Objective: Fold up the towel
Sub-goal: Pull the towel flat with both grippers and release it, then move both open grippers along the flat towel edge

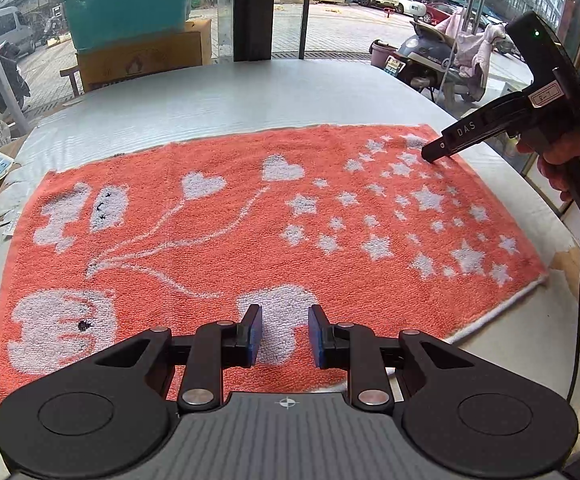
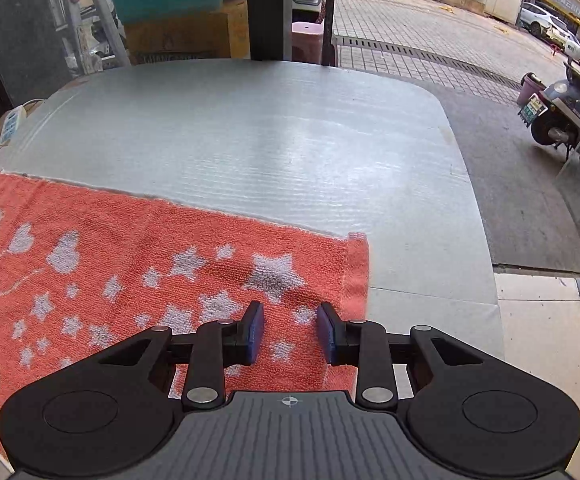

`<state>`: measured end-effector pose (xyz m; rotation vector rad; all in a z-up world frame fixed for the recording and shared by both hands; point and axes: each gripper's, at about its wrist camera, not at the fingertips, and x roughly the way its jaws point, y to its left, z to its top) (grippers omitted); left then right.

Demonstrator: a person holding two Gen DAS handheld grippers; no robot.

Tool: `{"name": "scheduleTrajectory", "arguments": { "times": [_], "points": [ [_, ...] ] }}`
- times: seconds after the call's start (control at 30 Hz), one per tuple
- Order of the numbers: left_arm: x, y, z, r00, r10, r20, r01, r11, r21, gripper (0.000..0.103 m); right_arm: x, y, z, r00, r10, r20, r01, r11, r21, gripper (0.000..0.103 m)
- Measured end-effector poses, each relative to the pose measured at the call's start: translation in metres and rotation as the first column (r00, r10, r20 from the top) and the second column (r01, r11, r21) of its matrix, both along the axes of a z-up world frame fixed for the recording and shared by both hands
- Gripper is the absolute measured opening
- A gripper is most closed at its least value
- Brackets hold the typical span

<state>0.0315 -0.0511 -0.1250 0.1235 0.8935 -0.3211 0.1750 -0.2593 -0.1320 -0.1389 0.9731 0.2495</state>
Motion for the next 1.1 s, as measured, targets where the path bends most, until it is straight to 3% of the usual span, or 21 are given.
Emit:
{"name": "scheduleTrajectory", "arguments": {
  "times": [0.13,0.23,0.3,0.53,0.63,0.73,0.8,0.87,0.97,1.1],
  "points": [
    [-0.001,-0.018,0.000,1.000,-0.025,-0.003,0.025,1.000,0.015,0.031,0.006,-0.003,-0.001,0.999,0.041,0.007,-0.041,0.999,0.003,0.031],
    [-0.008,-0.036,0.000,0.998,-0.066,-0.001,0.066,0.997,0.030,0.039,0.006,-0.006,0.000,0.998,0.057,0.019,-0.057,0.998,0.014,0.031],
    [-0.014,-0.045,0.000,0.997,-0.069,0.024,0.067,0.995,0.078,0.039,0.005,-0.007,0.001,0.998,0.060,0.028,-0.061,0.998,0.023,0.031],
    [-0.018,-0.031,0.002,1.000,-0.013,0.002,0.013,0.997,0.080,0.042,0.000,-0.010,0.004,0.996,0.071,0.061,-0.075,0.996,0.056,0.031],
    [-0.027,-0.036,0.017,0.998,-0.036,0.059,0.031,0.995,0.094,0.042,-0.002,-0.013,0.007,0.994,0.070,0.080,-0.077,0.994,0.081,0.031],
    [-0.038,-0.058,0.042,0.977,-0.146,0.155,0.141,0.989,0.044,0.044,-0.004,-0.035,0.024,0.992,-0.015,0.122,-0.014,0.972,0.233,0.031],
    [-0.041,-0.083,0.049,0.955,-0.225,0.194,0.228,0.974,0.005,0.065,-0.004,-0.051,0.028,0.992,-0.060,0.113,0.020,0.946,0.325,0.031],
    [-0.043,-0.109,0.051,0.927,-0.296,0.229,0.308,0.951,-0.019,0.075,-0.003,-0.065,0.028,0.995,-0.069,0.072,0.035,0.918,0.396,0.031],
    [-0.039,-0.148,0.038,0.903,-0.357,0.238,0.364,0.931,0.013,0.075,-0.007,-0.079,0.026,0.996,-0.081,0.048,0.053,0.903,0.427,0.031],
    [-0.030,-0.179,0.023,0.899,-0.400,0.179,0.403,0.915,0.023,0.073,-0.007,-0.088,0.026,0.994,-0.097,0.059,0.068,0.927,0.368,0.031]
  ]
}}
